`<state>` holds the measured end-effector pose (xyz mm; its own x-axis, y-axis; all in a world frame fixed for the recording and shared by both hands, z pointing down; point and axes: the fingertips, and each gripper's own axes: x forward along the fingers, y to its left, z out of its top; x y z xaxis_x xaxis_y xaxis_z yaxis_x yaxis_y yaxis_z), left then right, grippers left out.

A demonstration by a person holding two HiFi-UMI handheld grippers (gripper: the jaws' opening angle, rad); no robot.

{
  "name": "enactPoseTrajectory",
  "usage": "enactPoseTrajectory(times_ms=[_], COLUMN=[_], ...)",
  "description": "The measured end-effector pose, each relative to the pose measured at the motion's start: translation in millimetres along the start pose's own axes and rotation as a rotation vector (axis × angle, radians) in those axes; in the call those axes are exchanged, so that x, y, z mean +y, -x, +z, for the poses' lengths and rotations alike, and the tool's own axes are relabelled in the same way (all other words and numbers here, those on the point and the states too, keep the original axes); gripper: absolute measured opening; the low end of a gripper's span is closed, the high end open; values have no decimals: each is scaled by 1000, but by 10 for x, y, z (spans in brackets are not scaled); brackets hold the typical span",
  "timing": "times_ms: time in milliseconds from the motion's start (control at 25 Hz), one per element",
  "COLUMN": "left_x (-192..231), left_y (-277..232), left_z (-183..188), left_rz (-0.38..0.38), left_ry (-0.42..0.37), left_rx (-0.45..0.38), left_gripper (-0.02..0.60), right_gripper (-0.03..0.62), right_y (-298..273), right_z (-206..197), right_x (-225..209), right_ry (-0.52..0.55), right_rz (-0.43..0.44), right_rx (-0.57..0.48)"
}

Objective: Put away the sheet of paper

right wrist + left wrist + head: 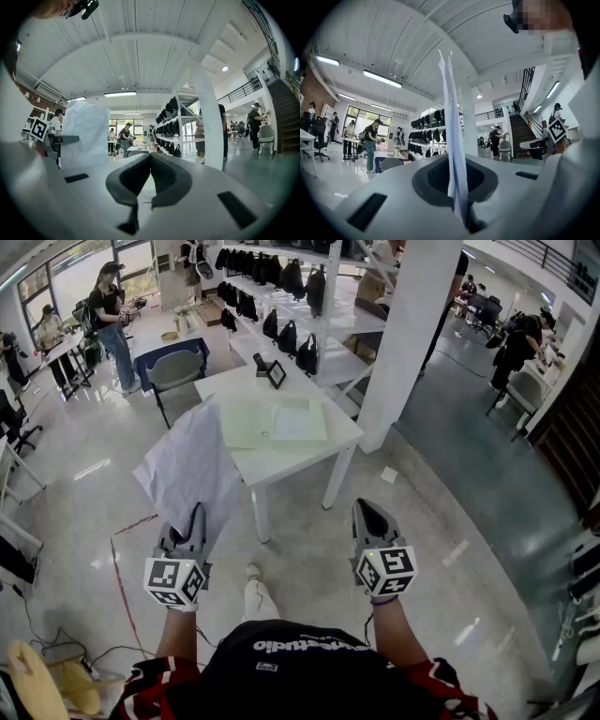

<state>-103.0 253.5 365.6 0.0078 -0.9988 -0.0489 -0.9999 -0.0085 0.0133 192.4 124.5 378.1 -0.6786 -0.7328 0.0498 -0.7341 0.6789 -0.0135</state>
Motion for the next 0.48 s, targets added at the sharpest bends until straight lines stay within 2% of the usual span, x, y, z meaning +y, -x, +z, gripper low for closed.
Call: enactPoseTrajectory(times_ms=[480], left_x=[28], left_y=[-9], left_z=[4], left_rz=[-12], left_ry=[3], left_rx=[7], left_gripper=[5], right_gripper=[-8], right_y=[-19], right_z=[-25], right_x=[38], right_ry=[1], right_rz=[-7], right_rx=[0])
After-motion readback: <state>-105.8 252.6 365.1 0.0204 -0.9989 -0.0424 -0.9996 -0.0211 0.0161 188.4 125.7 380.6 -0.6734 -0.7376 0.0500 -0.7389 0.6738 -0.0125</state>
